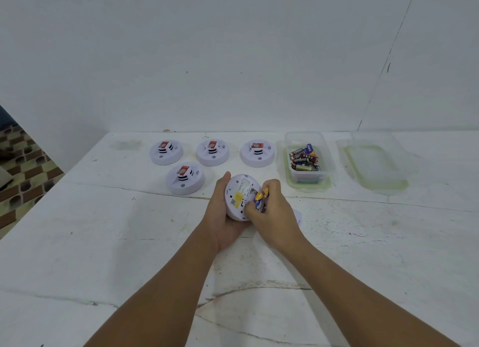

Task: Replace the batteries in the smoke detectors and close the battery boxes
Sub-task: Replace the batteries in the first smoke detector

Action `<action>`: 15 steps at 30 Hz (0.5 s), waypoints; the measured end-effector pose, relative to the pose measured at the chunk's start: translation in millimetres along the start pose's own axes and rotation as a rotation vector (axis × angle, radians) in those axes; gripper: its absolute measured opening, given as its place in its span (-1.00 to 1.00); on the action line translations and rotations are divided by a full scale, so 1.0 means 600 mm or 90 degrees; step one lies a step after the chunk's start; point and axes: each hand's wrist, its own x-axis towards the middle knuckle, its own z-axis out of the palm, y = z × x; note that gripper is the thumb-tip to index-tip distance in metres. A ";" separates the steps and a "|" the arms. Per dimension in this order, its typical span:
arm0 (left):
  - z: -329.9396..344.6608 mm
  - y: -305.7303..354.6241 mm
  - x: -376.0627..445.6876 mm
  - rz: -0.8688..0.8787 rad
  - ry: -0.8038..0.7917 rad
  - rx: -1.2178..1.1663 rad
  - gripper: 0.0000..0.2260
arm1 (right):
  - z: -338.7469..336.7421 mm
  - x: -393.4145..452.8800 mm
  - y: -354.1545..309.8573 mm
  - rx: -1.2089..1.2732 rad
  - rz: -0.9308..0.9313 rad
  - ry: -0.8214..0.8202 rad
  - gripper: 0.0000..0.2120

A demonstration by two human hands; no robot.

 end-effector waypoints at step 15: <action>0.020 0.004 -0.014 -0.001 0.006 0.047 -0.52 | -0.007 0.007 -0.002 -0.005 -0.040 0.007 -0.94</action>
